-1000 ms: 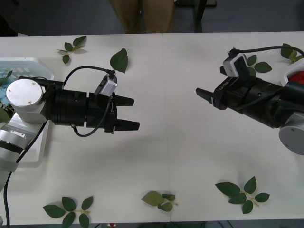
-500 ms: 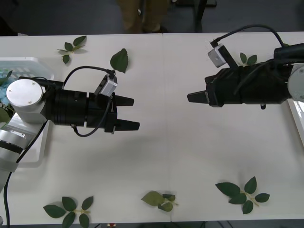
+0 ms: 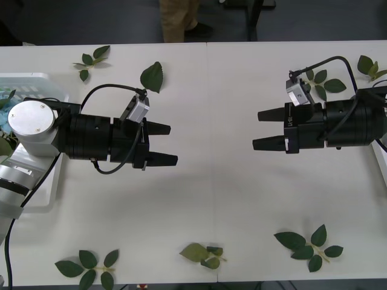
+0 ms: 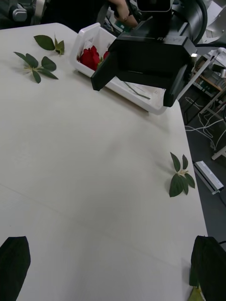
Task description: Place the red flowers into the right box and the blue flowers into the left box. If a person shows an open palm, hand one flower to the person first, then continue sorting.
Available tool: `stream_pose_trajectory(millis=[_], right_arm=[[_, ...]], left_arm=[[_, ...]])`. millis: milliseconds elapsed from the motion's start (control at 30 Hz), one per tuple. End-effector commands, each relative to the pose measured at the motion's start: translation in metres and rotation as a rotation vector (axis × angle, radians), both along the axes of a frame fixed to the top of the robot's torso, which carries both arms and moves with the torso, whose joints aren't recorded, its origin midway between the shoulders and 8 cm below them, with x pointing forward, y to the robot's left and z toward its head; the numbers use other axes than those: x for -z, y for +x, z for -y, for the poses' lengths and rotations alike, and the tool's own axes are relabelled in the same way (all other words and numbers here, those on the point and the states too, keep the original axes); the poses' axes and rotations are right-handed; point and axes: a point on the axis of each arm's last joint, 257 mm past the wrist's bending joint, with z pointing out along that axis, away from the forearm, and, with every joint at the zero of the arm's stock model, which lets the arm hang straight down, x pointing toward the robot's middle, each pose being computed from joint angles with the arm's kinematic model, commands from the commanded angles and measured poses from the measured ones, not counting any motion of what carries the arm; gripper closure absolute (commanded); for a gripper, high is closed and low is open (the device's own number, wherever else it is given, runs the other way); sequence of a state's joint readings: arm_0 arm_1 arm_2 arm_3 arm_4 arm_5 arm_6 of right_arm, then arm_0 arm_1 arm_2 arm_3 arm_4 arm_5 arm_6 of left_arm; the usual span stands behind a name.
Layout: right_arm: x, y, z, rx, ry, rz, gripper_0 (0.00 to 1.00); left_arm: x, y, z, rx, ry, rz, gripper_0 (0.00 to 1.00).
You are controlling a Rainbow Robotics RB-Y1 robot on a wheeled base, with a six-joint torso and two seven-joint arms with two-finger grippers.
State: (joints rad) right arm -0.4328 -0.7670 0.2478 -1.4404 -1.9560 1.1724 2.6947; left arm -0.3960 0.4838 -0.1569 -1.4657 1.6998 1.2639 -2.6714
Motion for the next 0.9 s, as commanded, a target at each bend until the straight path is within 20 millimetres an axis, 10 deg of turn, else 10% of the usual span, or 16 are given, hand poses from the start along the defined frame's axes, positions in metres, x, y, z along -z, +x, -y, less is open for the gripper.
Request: stream_pose_trajectory(millis=[33, 333, 900], right_arm=[[-0.012, -0.009, -0.007, -0.023, 0.062, -0.029, 0.00], [-0.007, 0.000, -0.037, 0.039, 0.156, -0.072, 0.00], [-0.005, 0.005, -0.036, 0.061, 0.152, -0.067, 0.00]], left_arm=[[-0.011, -0.005, 0.013, 0.045, -0.013, 0.047, 0.00], [-0.011, -0.005, 0.013, 0.045, -0.013, 0.047, 0.00], [-0.011, -0.005, 0.013, 0.045, -0.013, 0.047, 0.00]])
